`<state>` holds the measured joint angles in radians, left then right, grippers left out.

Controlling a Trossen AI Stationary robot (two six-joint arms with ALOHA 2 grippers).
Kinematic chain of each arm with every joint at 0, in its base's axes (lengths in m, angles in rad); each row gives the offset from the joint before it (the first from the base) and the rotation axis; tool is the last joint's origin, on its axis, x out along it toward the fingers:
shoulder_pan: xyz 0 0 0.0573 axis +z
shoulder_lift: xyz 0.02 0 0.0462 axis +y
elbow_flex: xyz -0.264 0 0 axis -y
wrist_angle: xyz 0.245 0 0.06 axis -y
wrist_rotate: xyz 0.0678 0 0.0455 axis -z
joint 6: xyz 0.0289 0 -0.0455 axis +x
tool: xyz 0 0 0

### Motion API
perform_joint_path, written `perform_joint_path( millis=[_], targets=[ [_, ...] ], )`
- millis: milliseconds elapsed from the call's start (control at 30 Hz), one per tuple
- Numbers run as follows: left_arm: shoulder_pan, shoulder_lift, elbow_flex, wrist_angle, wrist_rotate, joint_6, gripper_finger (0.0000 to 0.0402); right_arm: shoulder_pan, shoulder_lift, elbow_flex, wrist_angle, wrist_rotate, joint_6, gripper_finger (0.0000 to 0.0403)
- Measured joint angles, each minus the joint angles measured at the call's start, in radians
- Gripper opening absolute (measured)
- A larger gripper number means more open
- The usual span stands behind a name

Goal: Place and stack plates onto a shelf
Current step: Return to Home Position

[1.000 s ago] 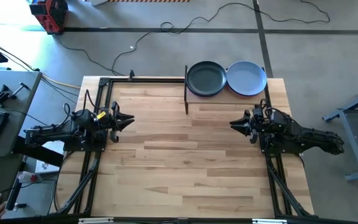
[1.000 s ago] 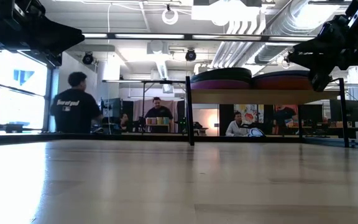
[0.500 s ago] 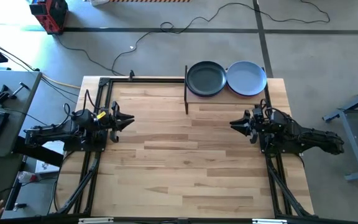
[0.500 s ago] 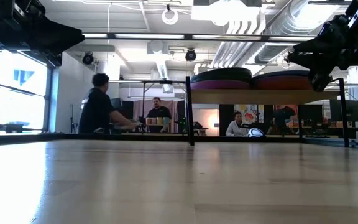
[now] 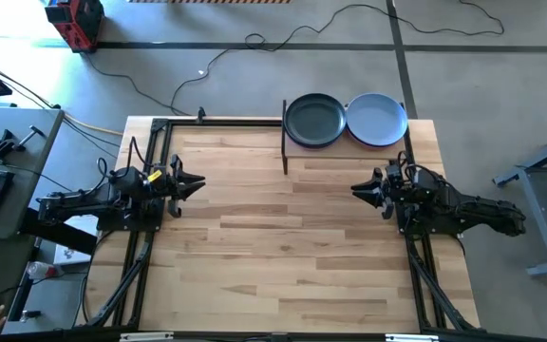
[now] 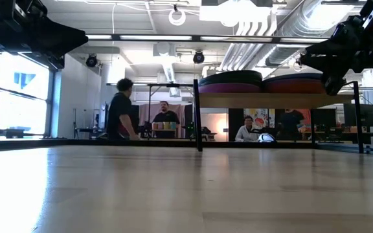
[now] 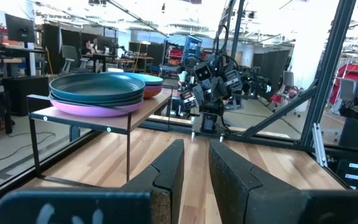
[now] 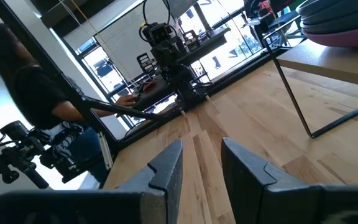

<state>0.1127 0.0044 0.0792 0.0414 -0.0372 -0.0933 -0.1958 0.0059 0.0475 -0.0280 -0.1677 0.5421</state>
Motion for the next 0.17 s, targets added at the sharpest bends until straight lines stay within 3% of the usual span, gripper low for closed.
perform_joint_path(
  millis=[167],
  targets=[
    [0.0, 0.0, 0.0, 0.0, 0.0, 0.0, 0.0065, 0.0, 0.0, 0.0, 0.0, 0.0, 0.0, 0.0094]
  ],
)
